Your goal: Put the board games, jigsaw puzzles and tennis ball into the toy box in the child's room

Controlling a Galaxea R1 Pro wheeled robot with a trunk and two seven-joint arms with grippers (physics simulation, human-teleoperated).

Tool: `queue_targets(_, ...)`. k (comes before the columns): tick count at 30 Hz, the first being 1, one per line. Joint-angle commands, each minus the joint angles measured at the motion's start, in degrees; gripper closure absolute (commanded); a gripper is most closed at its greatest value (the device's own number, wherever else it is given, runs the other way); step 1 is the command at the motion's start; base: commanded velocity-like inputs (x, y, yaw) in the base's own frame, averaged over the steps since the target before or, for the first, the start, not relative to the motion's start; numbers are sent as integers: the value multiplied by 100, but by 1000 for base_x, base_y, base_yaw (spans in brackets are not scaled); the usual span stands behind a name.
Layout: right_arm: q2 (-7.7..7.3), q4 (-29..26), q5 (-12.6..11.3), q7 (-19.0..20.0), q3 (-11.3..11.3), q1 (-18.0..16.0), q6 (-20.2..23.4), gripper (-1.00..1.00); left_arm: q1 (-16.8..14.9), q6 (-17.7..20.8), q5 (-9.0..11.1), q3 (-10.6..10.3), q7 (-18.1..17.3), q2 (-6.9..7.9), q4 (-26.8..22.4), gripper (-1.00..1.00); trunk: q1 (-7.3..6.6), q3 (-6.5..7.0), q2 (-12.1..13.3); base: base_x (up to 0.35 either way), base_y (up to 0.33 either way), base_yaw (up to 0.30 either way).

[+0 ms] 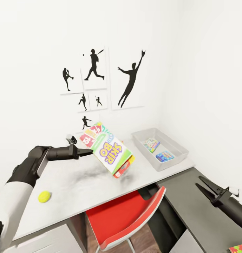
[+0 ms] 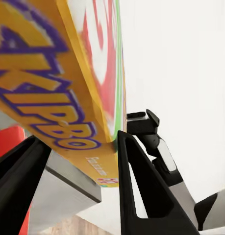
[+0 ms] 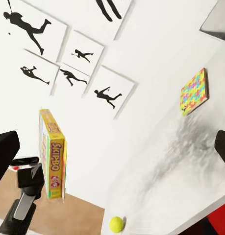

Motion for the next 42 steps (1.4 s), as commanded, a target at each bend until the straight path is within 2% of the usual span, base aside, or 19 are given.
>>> queue_targets(1,-16,1,24,28,-6,-14,23,-100,-83,61,15,-12,36,-10,100,100,3,-10,-13,0,0,-248)
queue_targets(5,-120,1,62,22,-27,41,-37,-100,-725,61,18,-5,522,-111,894,100,3,-2,-13,0,0,-141)
queue_targets(9,-160,-5,90,37,-90,61,-62,-100,-1375,61,26,-1,685,-197,1583,100,3,0,-13,0,0,-30)
queue_targets(10,-163,-5,93,39,-115,61,-61,-100,-1437,61,26,-1,711,-216,1660,100,3,0,-13,0,0,-9)
queue_targets(11,-173,-6,94,42,-188,65,-58,-100,-1558,61,26,-2,797,-266,1816,100,3,0,-13,0,0,-6)
queue_targets(12,-199,-4,94,44,-316,69,-47,-100,-1722,61,30,1,1030,-377,2049,100,3,0,-13,0,0,-3)
queue_targets(15,-230,-1,95,46,-474,72,-34,-100,-1984,61,41,99,1744,-659,2368,100,3,0,-13,0,0,-6)
queue_targets(19,-236,0,95,54,-510,72,-37,-100,-2125,61,44,532,2460,-802,2451,100,3,0,-13,0,0,-101)
queue_targets(21,-237,0,95,58,-518,73,-37,-100,-2146,61,44,674,2781,-849,2463,100,3,0,-13,0,0,-195)
queue_targets(23,-237,-1,95,69,-524,73,-34,-100,-2155,59,44,775,2958,-936,2468,100,3,0,-13,0,0,-230)
queue_targets(26,-238,0,95,82,-543,73,-32,-100,-2160,46,44,877,3054,-1025,2470,100,3,0,-13,0,0,-247)
queue_targets(32,-238,0,95,90,-552,73,-31,-100,-2161,-24,37,915,3100,-1175,2471,100,3,0,-13,0,0,-255)
queue_targets(42,-201,1,57,142,-544,74,-31,-100,-2139,-57,23,886,3039,-1133,2463,100,3,0,-13,0,0,-203)
